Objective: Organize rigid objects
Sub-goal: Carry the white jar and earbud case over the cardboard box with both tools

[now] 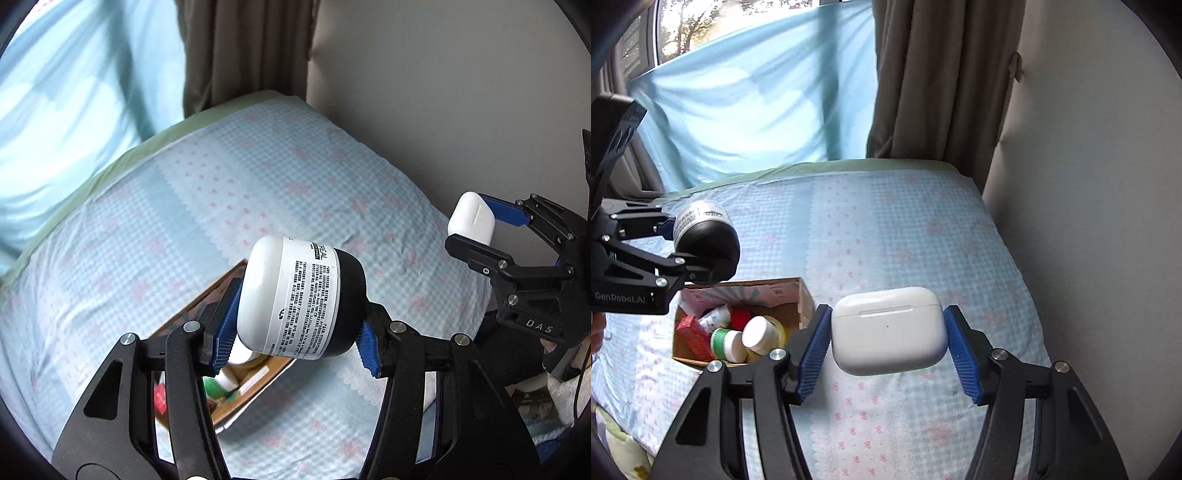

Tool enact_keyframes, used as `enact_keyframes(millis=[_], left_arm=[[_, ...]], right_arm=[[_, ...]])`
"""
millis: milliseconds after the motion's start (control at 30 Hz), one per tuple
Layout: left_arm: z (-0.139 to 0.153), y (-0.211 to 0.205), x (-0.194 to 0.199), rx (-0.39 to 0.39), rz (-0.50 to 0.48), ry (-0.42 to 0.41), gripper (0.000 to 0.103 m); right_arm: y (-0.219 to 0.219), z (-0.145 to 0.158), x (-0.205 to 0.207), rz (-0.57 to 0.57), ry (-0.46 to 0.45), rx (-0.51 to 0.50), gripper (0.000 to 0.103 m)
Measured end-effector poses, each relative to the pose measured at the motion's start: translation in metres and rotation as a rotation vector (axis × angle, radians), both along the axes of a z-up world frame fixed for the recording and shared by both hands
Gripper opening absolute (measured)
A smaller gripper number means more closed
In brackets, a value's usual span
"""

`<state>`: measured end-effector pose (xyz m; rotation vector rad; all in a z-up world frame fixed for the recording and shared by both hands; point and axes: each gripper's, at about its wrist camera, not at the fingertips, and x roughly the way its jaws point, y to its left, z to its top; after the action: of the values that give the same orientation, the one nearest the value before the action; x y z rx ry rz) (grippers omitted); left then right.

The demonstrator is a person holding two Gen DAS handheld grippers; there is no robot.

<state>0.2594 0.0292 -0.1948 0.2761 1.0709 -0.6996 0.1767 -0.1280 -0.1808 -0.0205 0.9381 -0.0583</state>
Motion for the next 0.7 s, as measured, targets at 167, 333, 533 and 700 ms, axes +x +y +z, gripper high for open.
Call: enact_keyframes(millis=[167,333,533,700], left_arm=[[-0.002,0.068,-0.008,0.010,0.135,0.009,0.051],[-0.020,0.121,-0.022,0.012,0.278,0.047,0.051],[-0.057,0.162,-0.036,0.008,0.456,0.117,0.051],[-0.092,0.173,-0.036,0.027,0.536,0.174,0.051]], right_arm=[[0.039,0.003,0.016,0.066,0.041,0.083,0.057],[0.072,-0.008,0.034,0.118,0.088,0.160,0.057],[0.103,-0.025,0.057,0.205,0.139,0.142,0.057],[0.115,-0.051,0.083,0.236,0.203,0.152,0.057]])
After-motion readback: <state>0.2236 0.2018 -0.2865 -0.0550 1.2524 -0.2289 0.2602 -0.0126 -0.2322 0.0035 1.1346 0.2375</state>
